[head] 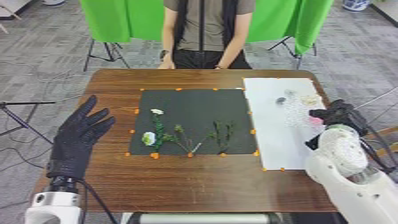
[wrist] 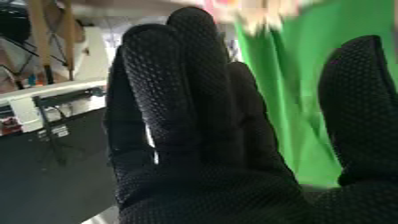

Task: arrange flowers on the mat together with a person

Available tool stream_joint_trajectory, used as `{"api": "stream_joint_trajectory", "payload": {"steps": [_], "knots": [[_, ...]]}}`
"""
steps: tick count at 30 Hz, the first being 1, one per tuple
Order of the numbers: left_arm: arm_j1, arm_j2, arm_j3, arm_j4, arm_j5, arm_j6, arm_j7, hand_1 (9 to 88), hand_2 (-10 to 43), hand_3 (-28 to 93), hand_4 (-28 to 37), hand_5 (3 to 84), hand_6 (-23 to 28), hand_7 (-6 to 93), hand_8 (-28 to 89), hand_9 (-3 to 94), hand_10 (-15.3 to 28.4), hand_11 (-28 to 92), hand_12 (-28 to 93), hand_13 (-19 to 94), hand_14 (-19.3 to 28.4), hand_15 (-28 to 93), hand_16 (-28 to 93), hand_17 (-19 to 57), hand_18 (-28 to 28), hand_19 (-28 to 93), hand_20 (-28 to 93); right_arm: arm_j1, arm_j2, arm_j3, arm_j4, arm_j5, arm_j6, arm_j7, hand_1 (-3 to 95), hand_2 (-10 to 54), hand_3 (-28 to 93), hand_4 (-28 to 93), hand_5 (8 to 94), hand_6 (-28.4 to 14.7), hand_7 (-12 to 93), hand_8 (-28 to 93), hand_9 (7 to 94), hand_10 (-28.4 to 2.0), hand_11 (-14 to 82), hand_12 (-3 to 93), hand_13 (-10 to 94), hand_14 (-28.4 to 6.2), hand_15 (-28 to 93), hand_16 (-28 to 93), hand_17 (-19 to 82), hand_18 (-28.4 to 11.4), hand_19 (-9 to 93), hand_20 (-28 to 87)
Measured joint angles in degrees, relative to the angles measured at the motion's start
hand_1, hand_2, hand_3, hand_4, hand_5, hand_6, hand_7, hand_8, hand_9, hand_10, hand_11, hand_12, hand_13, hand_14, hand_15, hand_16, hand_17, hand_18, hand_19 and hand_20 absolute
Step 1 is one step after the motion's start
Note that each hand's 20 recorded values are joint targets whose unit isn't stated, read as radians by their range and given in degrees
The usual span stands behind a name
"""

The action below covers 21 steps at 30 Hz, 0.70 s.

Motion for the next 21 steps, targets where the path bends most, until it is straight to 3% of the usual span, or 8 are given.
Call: {"api": "stream_joint_trajectory", "payload": {"steps": [6, 10, 13, 16, 18, 21], "knots": [[-0.08, 0.03, 0.07, 0.03, -0.12, 0.00, -0.02, 21.2, 5.3, 78, -27.7, 32.5, 4.8, 8.0, -8, 34.2, 17.0, 18, 11, 26, 23.4, 35, -5, -7.0, 25.6, 53, 3, 5.60, 0.12, -3.16, 5.56, 4.36, -7.57, 0.76, 34.5, -5.6, 63, -24, 43.9, -2.2, 10, -11, 71.8, -18.1, 21.7, 14.0, 72, -13.3, 58, 11, 21, -25.5, 70, 13], [-0.20, 0.03, 0.15, 0.03, -0.12, 0.00, -0.03, 21.2, 5.3, 78, -27.8, 32.4, 4.8, 8.0, -8, 34.2, 17.1, 18, 11, 26, 23.4, 35, -5, -7.0, 25.6, 53, 3, 8.30, 0.27, -5.62, 8.44, 4.63, -8.32, 1.55, 41.7, -8.7, 66, -26, 51.5, -1.6, 13, -13, 71.6, -15.1, 21.4, 14.0, 73, -12.2, 55, 11, 22, -24.5, 71, 12], [-0.25, 0.03, 0.19, 0.03, -0.12, -0.01, -0.03, 21.1, 5.2, 78, -27.7, 32.4, 4.8, 8.0, -8, 34.2, 17.1, 18, 11, 26, 23.4, 35, -5, -7.0, 25.7, 53, 2, 9.58, 0.47, -7.29, 9.84, 4.76, -7.86, 1.58, 48.8, -9.4, 66, -28, 60.2, 0.5, 15, -14, 75.0, -11.4, 21.0, 14.9, 76, -9.1, 52, 12, 24, -22.8, 71, 10], [-0.29, 0.03, 0.19, 0.03, -0.12, -0.02, -0.03, 21.1, 5.3, 78, -27.9, 32.4, 4.9, 8.0, -8, 34.2, 17.1, 18, 11, 26, 23.4, 35, -5, -7.0, 25.6, 53, 2, 10.69, 0.81, -8.67, 11.10, 4.07, -6.16, 1.33, 58.6, -9.5, 59, -28, 72.9, 1.8, 19, -7, 85.0, -8.0, 9.5, 25.5, 80, -6.3, 49, 15, 26, -19.3, 73, 11], [-0.32, 0.03, 0.20, 0.03, -0.12, -0.02, -0.01, 21.1, 5.3, 78, -27.8, 32.5, 4.8, 7.9, -8, 34.2, 17.2, 18, 11, 26, 23.5, 35, -5, -7.0, 25.7, 53, 2, 11.31, 1.19, -10.20, 12.09, 2.25, -3.61, 0.97, 61.8, -9.5, 58, -28, 79.4, 2.8, 21, -4, 91.2, -6.4, 7.7, 29.9, 83, -4.5, 48, 18, 27, -16.9, 75, 11], [-0.30, 0.02, 0.16, 0.04, -0.23, 0.00, 0.15, 21.1, 5.3, 78, -27.8, 32.4, 4.8, 8.0, -8, 34.2, 17.2, 18, 11, 26, 23.4, 35, -5, -7.0, 25.7, 53, 2, 11.43, 1.58, -12.50, 13.15, -1.55, 0.67, 0.39, 63.9, -9.5, 57, -28, 81.9, 3.3, 22, -4, 93.2, -5.4, 9.1, 31.6, 85, -3.5, 48, 19, 28, -15.5, 76, 11]]}}
